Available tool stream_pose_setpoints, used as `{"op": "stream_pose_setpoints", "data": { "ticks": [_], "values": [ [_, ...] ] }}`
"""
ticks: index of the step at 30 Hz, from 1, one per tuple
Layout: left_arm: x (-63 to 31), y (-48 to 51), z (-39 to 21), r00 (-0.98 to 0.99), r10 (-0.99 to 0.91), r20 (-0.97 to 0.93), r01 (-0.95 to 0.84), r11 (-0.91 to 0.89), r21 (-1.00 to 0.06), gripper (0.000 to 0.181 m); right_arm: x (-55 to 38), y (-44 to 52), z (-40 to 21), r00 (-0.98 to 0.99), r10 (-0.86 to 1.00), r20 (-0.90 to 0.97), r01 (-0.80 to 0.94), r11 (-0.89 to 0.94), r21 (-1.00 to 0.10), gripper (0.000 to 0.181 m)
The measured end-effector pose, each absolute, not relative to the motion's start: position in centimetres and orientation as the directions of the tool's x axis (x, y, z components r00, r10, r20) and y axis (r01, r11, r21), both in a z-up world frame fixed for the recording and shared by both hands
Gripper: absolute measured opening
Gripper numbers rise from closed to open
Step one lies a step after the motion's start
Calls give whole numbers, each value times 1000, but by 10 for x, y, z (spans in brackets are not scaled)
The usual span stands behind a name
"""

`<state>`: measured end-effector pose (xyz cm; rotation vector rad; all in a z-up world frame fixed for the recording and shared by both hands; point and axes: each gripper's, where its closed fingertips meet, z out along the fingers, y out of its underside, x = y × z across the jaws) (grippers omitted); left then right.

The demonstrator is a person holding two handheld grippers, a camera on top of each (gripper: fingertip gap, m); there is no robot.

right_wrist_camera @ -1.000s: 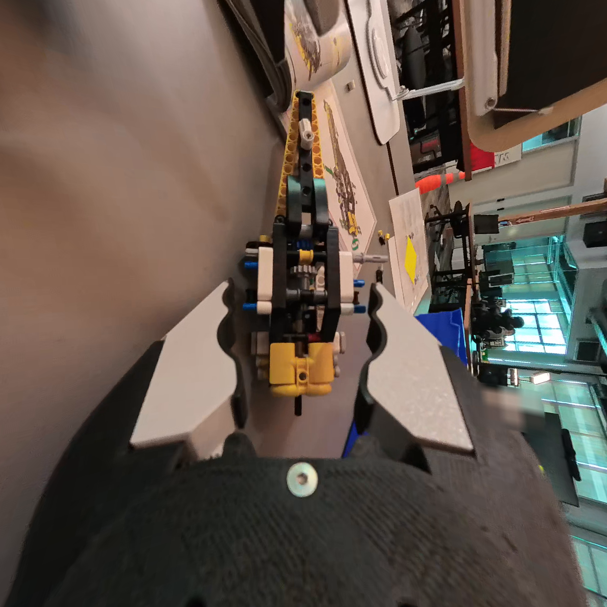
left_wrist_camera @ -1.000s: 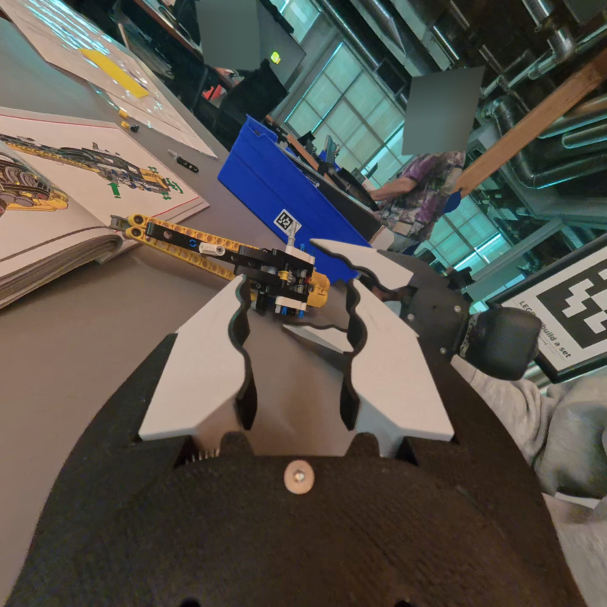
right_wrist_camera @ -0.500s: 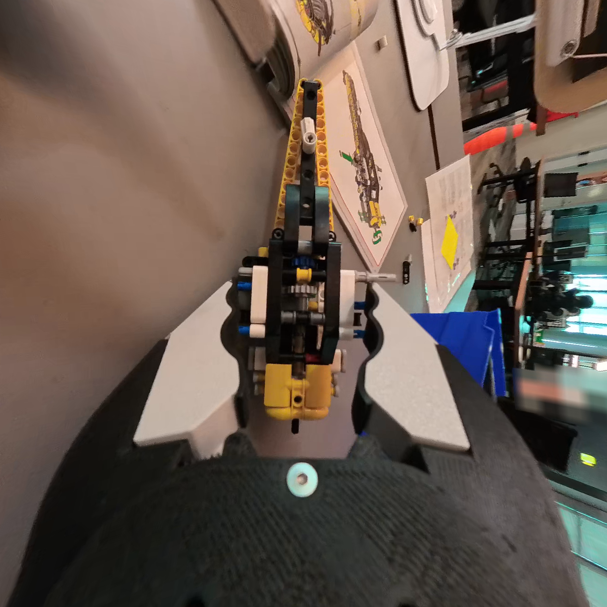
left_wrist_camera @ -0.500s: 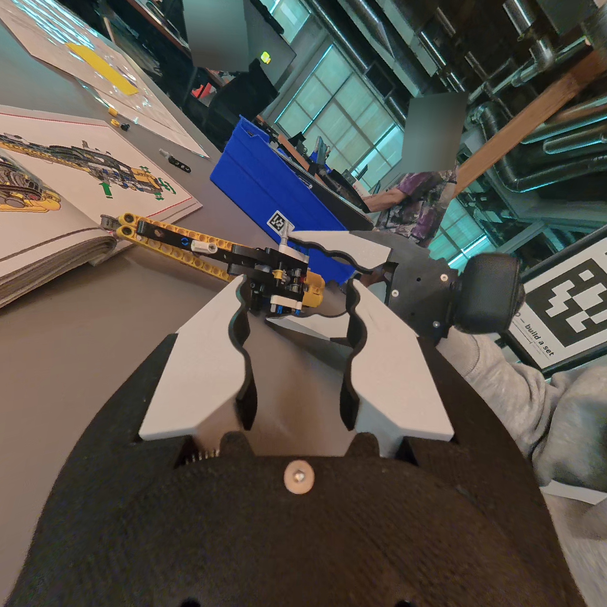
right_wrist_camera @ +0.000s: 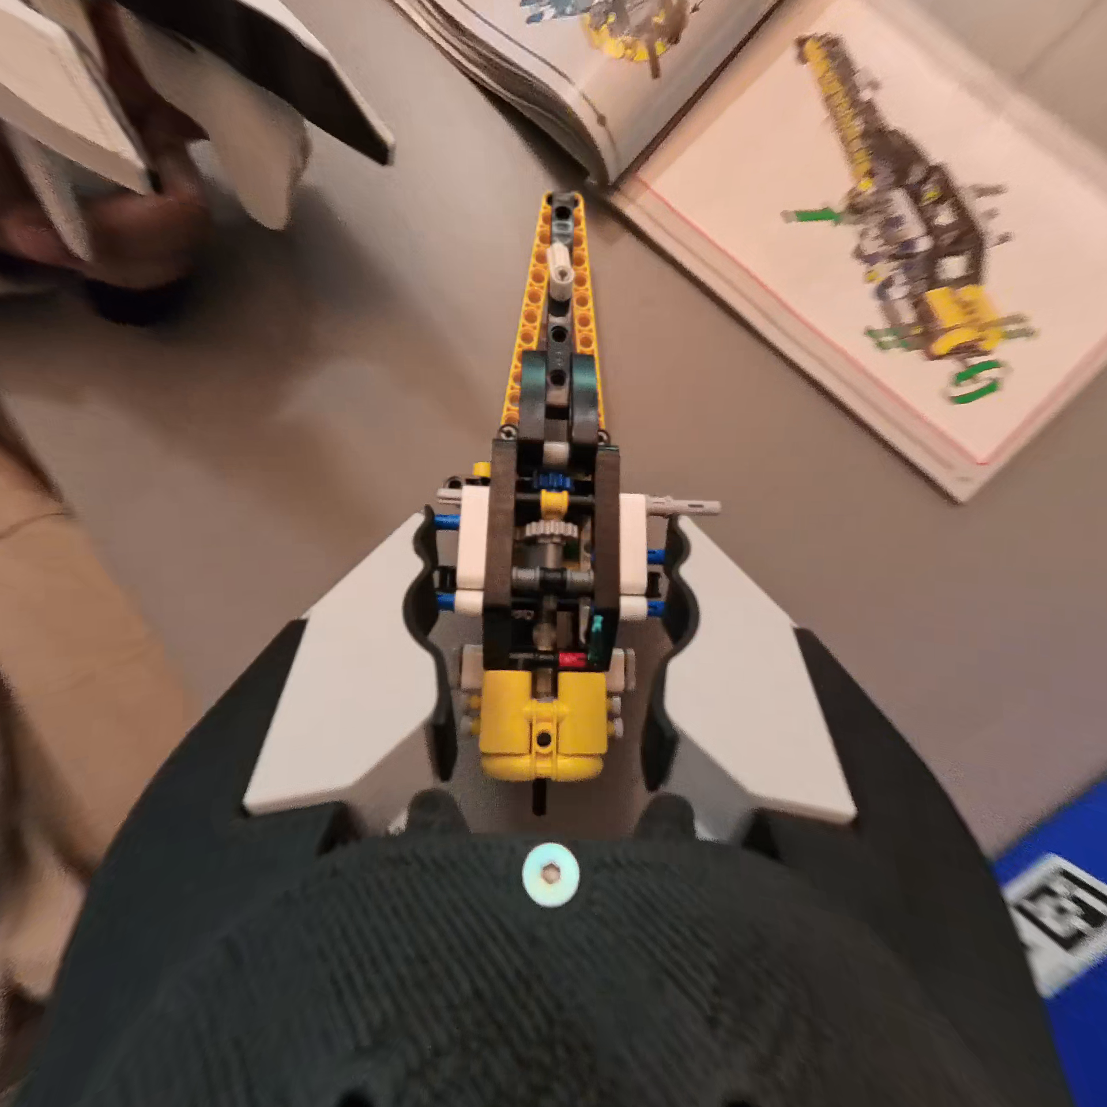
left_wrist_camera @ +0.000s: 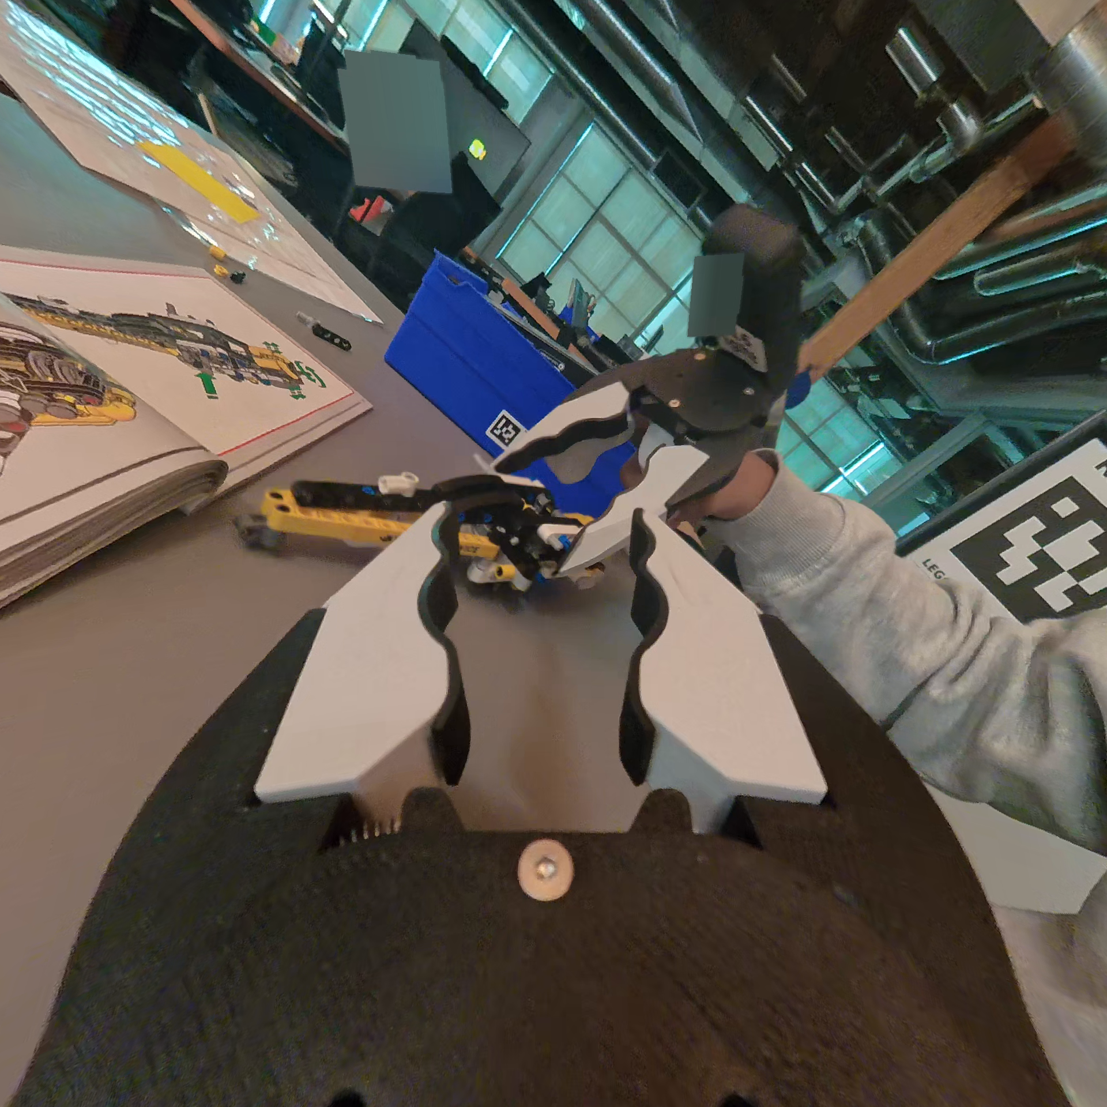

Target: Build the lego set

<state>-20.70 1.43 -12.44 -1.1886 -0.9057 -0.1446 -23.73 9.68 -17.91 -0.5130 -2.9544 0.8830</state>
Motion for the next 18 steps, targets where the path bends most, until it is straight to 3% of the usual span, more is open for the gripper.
{"op": "stream_pose_setpoints", "data": {
  "ticks": [1,7,18],
  "values": [
    [-207,14,-124,654,347,672,537,413,-736,55,-235,96,-179,-941,307,-140,333,775,-537,76],
    [-208,11,-122,656,348,670,527,425,-736,55,-224,92,-178,-931,241,-272,359,730,-581,76],
    [-210,4,-117,671,374,640,472,450,-758,54,-210,99,-178,-942,214,-257,330,721,-609,76]
  ]
}}
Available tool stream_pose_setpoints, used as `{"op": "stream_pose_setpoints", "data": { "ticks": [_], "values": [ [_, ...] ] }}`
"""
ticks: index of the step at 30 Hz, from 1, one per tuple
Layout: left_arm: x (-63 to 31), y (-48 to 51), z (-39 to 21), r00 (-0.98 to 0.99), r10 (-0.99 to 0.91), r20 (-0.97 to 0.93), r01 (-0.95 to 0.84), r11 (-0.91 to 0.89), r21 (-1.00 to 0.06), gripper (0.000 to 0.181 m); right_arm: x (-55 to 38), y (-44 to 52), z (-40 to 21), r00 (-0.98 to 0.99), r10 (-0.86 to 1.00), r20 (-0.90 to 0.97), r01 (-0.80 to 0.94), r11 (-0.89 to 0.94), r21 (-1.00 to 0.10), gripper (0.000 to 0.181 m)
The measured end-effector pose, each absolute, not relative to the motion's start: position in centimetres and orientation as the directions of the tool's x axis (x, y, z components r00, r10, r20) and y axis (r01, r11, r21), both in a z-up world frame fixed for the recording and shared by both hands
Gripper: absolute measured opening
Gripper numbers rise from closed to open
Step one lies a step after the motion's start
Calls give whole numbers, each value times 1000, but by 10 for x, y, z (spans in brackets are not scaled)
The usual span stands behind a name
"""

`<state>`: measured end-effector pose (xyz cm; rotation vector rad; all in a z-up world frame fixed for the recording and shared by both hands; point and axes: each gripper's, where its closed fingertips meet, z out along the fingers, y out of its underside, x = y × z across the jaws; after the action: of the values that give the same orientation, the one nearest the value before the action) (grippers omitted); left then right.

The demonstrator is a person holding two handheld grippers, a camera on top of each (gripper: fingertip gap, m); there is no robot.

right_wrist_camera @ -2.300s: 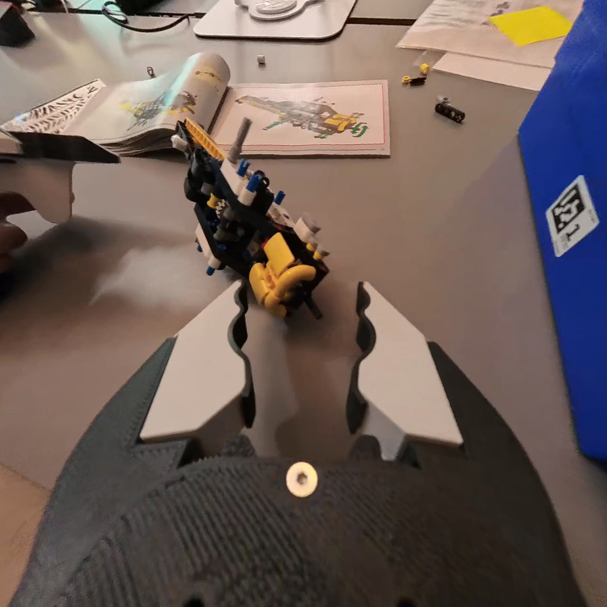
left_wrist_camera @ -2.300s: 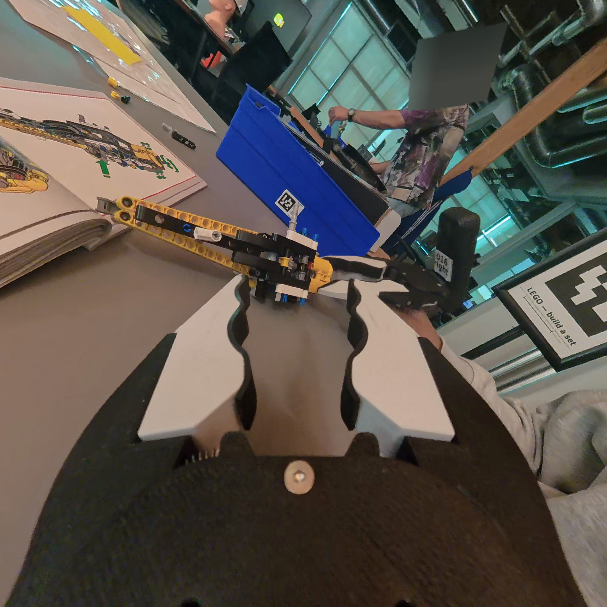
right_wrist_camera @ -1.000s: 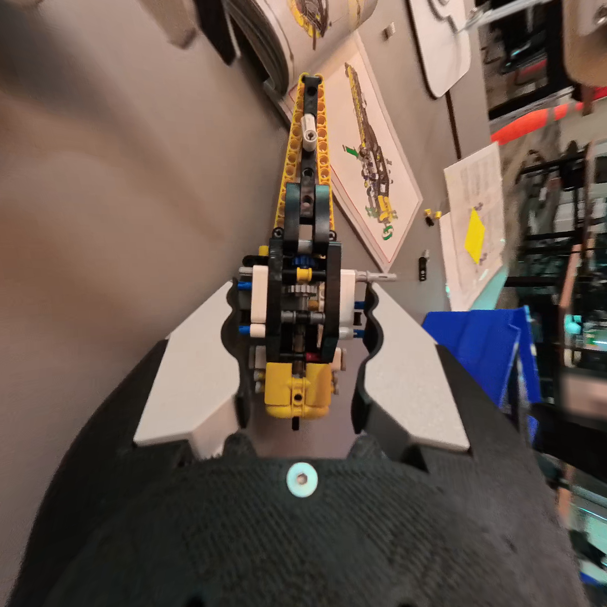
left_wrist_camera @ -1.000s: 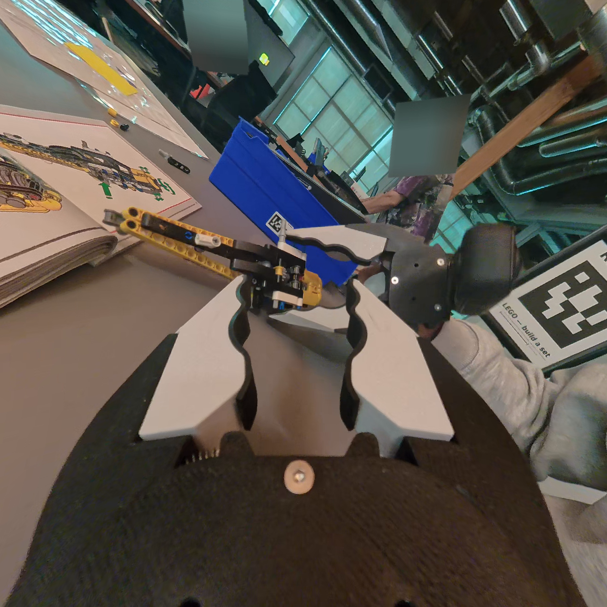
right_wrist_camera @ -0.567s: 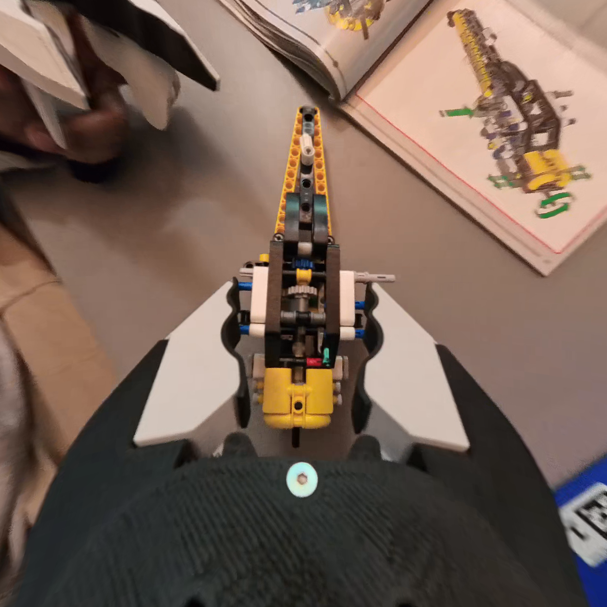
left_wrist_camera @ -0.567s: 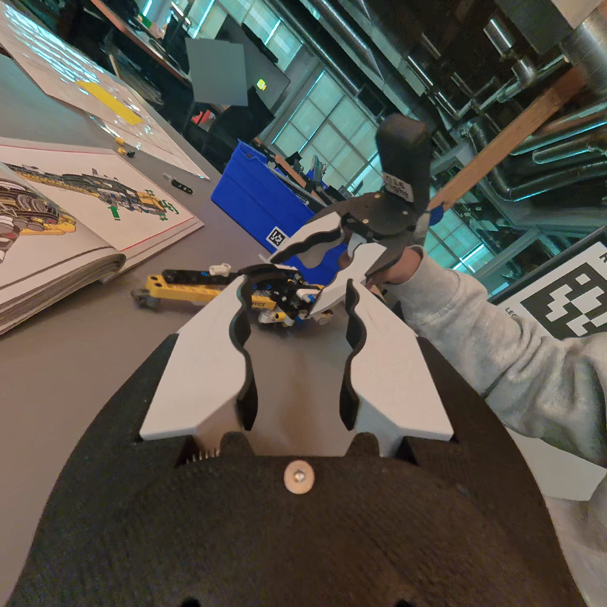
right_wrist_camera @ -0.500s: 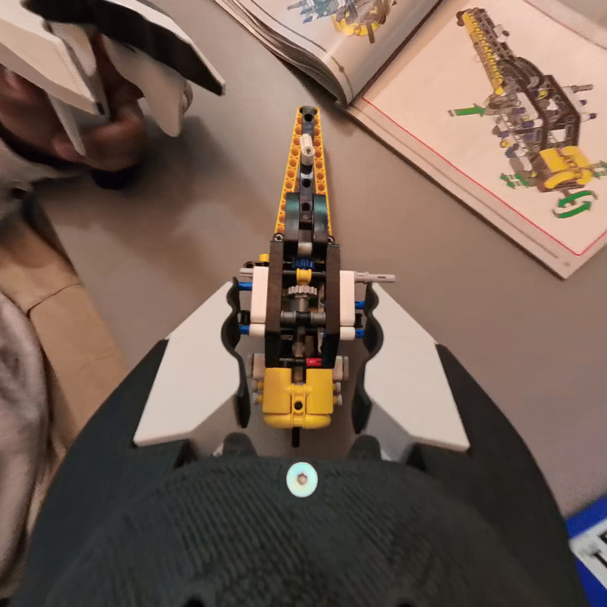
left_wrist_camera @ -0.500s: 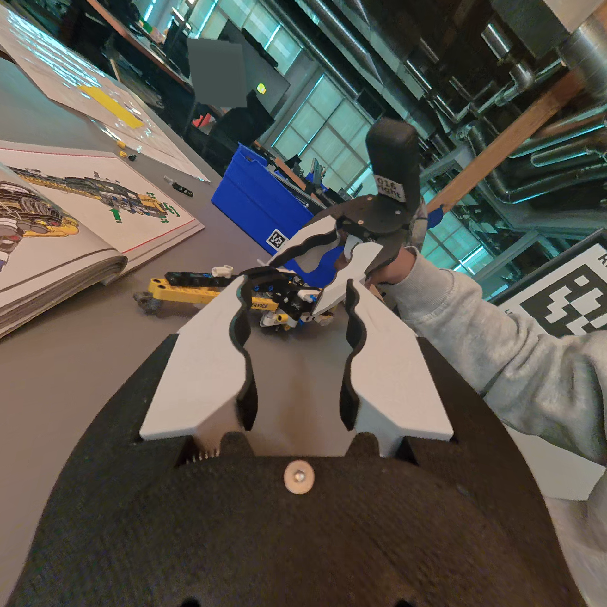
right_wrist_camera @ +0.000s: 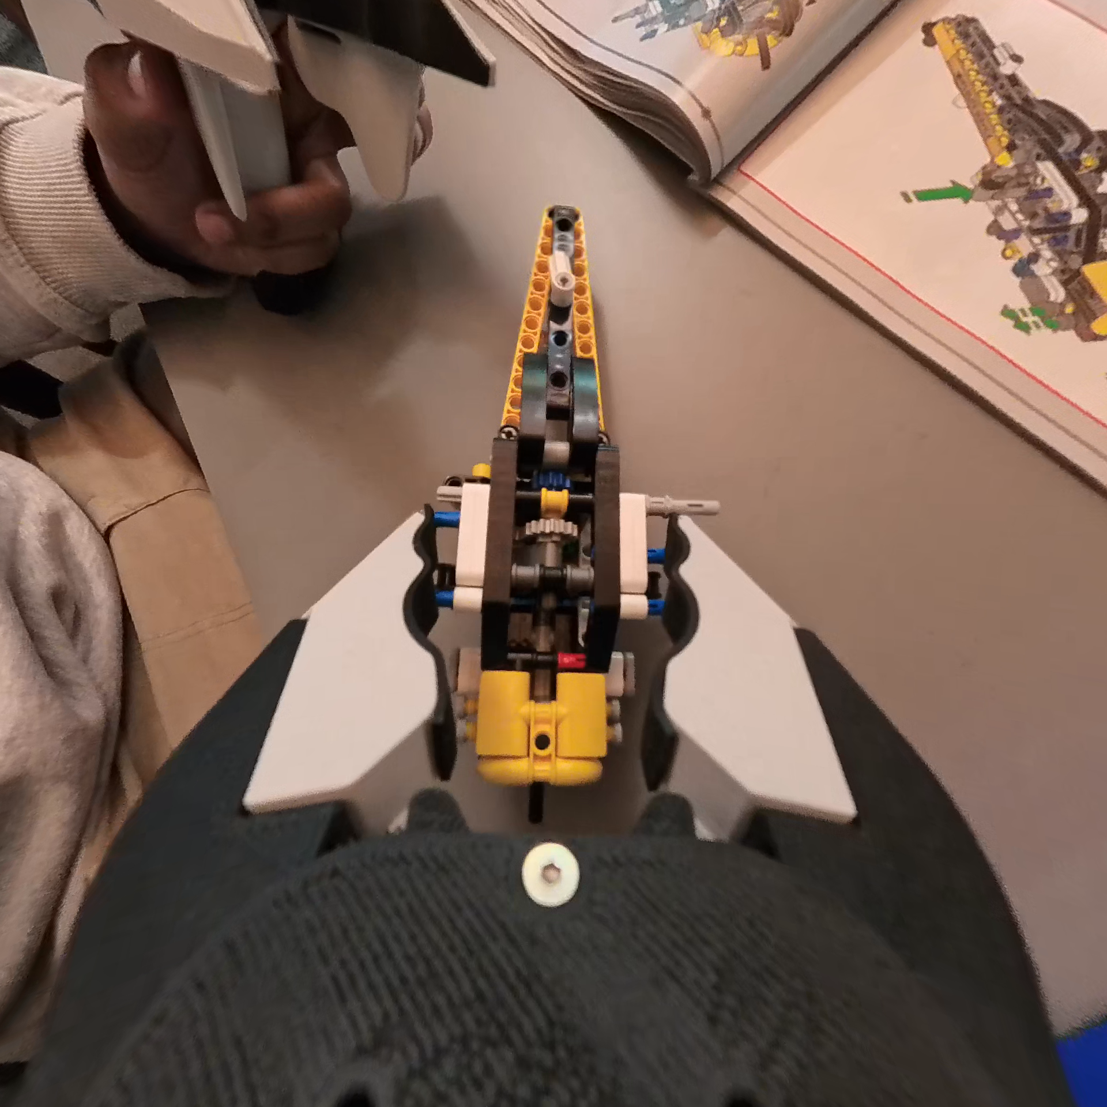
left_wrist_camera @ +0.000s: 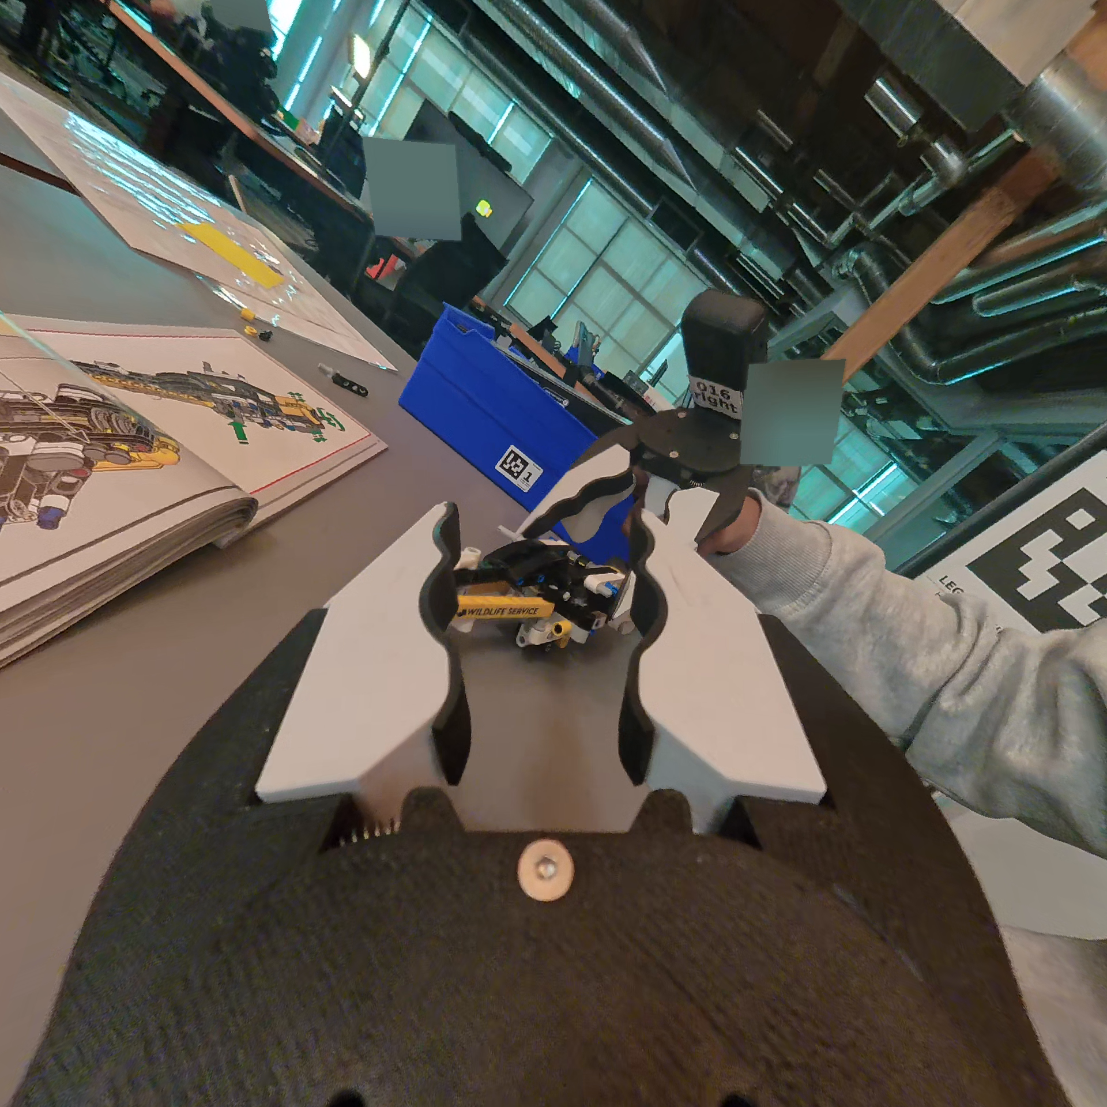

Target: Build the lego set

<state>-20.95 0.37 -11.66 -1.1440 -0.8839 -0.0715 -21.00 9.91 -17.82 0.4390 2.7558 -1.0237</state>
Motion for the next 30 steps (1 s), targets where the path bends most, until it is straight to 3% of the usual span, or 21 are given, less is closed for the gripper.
{"op": "stream_pose_setpoints", "data": {
  "ticks": [11,20,30],
  "values": [
    [-209,4,-116,673,376,637,469,449,-761,54,-207,110,-181,-929,236,-284,365,705,-609,76],
    [-207,1,-111,697,388,603,425,453,-784,54,-191,94,-181,-962,84,-259,222,793,-567,76],
    [-208,-14,-100,708,437,555,328,492,-806,52,-176,82,-182,-997,-69,-32,-48,897,-440,77]
  ]
}}
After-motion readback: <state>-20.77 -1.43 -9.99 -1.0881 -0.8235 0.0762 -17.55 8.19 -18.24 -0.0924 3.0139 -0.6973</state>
